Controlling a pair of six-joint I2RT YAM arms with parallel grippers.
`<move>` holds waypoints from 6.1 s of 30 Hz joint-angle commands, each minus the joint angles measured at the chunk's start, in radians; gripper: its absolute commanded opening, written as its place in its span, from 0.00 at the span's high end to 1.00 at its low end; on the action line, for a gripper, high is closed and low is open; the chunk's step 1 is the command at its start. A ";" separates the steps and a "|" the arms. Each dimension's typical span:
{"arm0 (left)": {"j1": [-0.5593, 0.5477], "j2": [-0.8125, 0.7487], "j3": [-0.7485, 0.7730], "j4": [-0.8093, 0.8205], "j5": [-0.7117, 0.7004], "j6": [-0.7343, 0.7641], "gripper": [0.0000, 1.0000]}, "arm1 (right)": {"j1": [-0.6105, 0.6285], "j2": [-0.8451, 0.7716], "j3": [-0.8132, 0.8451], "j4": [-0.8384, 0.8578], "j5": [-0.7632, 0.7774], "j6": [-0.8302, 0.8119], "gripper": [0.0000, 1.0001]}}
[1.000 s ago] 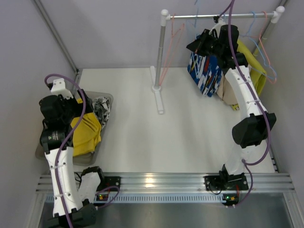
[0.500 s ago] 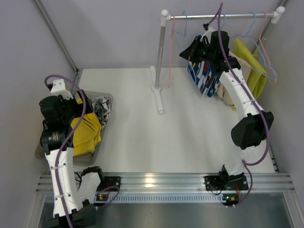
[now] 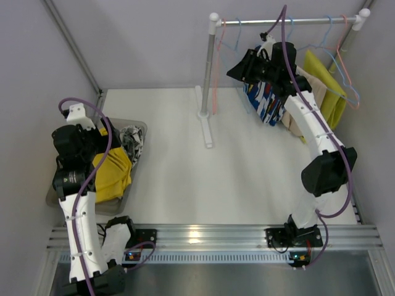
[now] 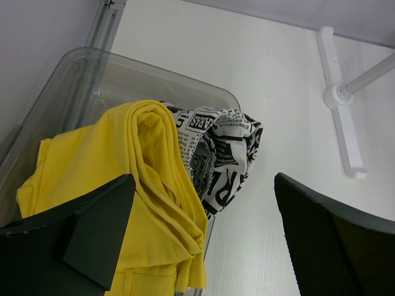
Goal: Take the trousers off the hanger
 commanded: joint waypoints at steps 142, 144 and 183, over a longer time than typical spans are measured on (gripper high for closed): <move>-1.381 0.257 -0.267 1.160 -0.264 0.730 0.01 | -0.406 -0.788 -0.279 0.360 -0.303 0.537 1.00; -1.413 0.298 -0.274 1.208 -0.249 0.696 0.01 | -0.406 -0.788 -0.268 0.341 -0.302 0.537 1.00; -1.452 1.061 -0.113 1.985 -0.325 0.780 0.31 | -0.406 -0.866 -0.231 0.324 -0.342 0.505 1.00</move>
